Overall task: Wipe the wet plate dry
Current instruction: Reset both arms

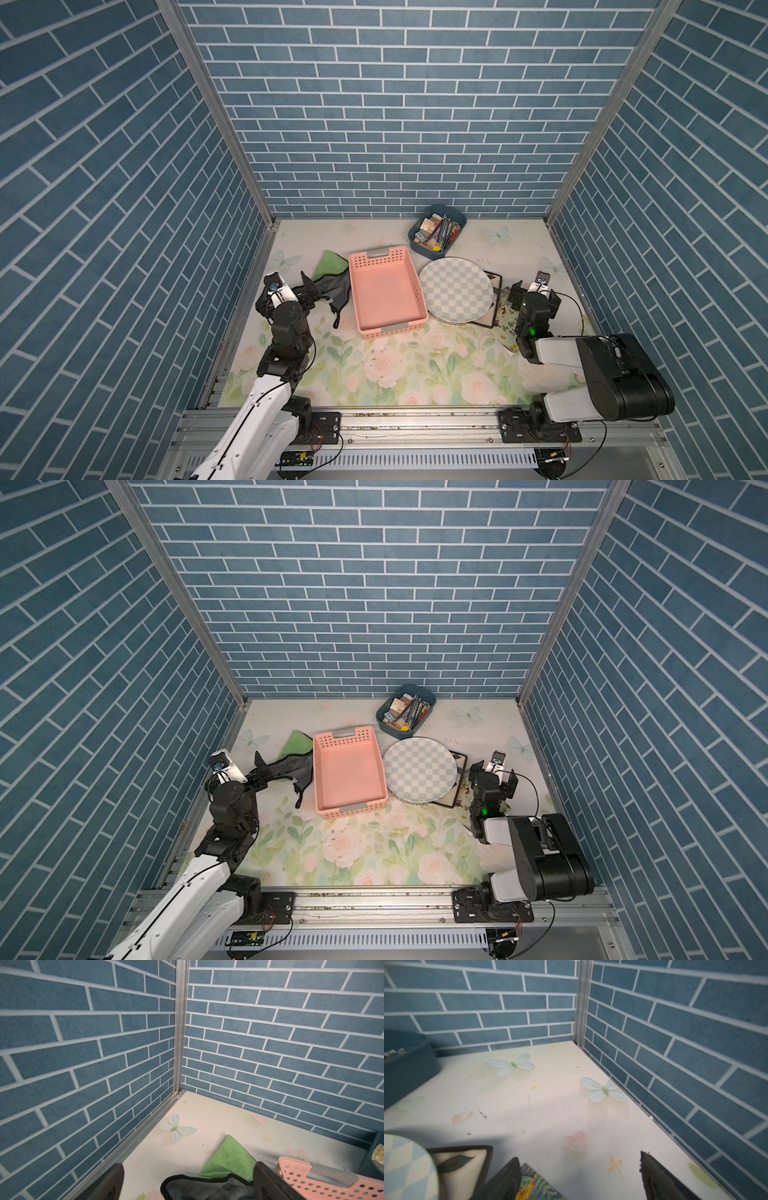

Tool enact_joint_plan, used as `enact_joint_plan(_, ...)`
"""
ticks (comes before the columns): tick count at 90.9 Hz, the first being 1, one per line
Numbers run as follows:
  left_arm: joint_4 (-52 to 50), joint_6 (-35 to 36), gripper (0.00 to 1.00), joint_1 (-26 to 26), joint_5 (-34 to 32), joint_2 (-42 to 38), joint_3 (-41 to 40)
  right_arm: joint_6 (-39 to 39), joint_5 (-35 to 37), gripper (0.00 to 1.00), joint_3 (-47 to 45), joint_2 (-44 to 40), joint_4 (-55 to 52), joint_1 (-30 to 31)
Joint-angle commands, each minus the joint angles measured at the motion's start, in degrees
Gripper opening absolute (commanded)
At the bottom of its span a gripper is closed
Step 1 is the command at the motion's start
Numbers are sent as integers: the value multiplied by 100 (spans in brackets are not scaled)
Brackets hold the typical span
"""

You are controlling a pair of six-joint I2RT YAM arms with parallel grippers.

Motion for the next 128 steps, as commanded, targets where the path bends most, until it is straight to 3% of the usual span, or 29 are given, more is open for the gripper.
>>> enact_joint_plan(1,74,113,100,39,92,2,-54,-616,-892,93,-13,291,1001,-158)
enact_joint_plan(9,99,122,100,39,29,23,-110,-499,-1611,96,-117,259,1046,-481)
enact_joint_plan(14,187,139,100,39,-15,57,-184,-461,-1974,99,-576,573,2210,-611)
enact_joint_plan(18,259,152,100,39,-52,127,-237,-394,-1893,100,-433,432,1693,-607)
enact_joint_plan(21,344,164,100,39,-79,203,-280,-470,-1877,100,-508,524,2092,-567)
enact_joint_plan(40,1705,500,100,91,-434,1119,-789,-474,-1757,100,-504,472,1924,-508)
enact_joint_plan(60,2925,788,100,257,84,2869,-597,-518,-1796,100,-477,460,1829,-499)
enact_joint_plan(91,4780,566,100,680,1167,4388,-518,-524,-1789,100,-464,462,1866,-491)
enact_joint_plan(96,4764,567,100,681,1324,4356,-583,-521,-1796,100,-472,464,1862,-488)
enact_joint_plan(104,5714,664,100,705,1408,4676,-939,-520,-1789,100,-468,460,1868,-491)
enact_joint_plan(128,5547,623,100,715,1420,4654,-862,-519,-1787,100,-466,458,1866,-491)
